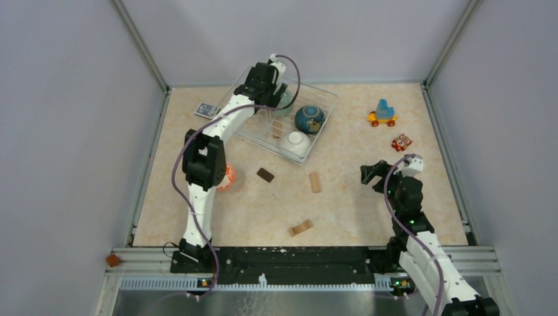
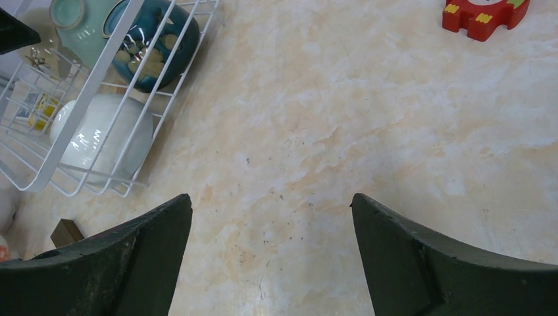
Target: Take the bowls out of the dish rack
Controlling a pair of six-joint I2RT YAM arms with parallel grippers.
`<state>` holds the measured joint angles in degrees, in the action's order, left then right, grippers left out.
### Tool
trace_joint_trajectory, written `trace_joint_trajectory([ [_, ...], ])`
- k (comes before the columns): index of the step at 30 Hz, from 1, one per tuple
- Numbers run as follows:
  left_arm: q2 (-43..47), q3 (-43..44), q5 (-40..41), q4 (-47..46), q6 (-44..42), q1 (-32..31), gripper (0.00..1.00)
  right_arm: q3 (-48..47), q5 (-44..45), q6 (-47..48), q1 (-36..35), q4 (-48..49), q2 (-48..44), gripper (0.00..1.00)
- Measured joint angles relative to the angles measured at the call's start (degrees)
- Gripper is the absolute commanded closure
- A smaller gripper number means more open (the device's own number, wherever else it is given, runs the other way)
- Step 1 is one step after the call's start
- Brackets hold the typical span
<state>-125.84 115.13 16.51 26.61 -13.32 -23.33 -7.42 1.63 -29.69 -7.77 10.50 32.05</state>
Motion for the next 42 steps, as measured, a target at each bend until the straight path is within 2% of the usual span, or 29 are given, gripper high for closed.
trace_joint_trajectory([
  [17,-6.88,0.98,10.88,-10.71,-4.13,0.09,0.02,0.42,-0.04,0.02,0.0,0.15,-0.11,0.09],
  [21,-7.06,0.98,11.76,-12.15,-4.85,-0.07,0.14,0.42,-0.02,0.0,0.0,0.13,0.35,0.09],
  [23,-7.19,0.98,11.61,-12.68,-4.81,-0.09,0.16,0.42,-0.02,0.0,0.0,0.09,0.7,0.09],
  [30,-7.23,1.14,11.37,-12.44,-4.42,0.02,0.01,0.42,0.22,0.0,0.0,-0.07,1.09,0.09],
  [42,-8.87,5.29,4.33,-7.34,-1.46,2.82,0.01,0.42,0.74,-0.02,0.0,-0.26,1.09,0.09],
])
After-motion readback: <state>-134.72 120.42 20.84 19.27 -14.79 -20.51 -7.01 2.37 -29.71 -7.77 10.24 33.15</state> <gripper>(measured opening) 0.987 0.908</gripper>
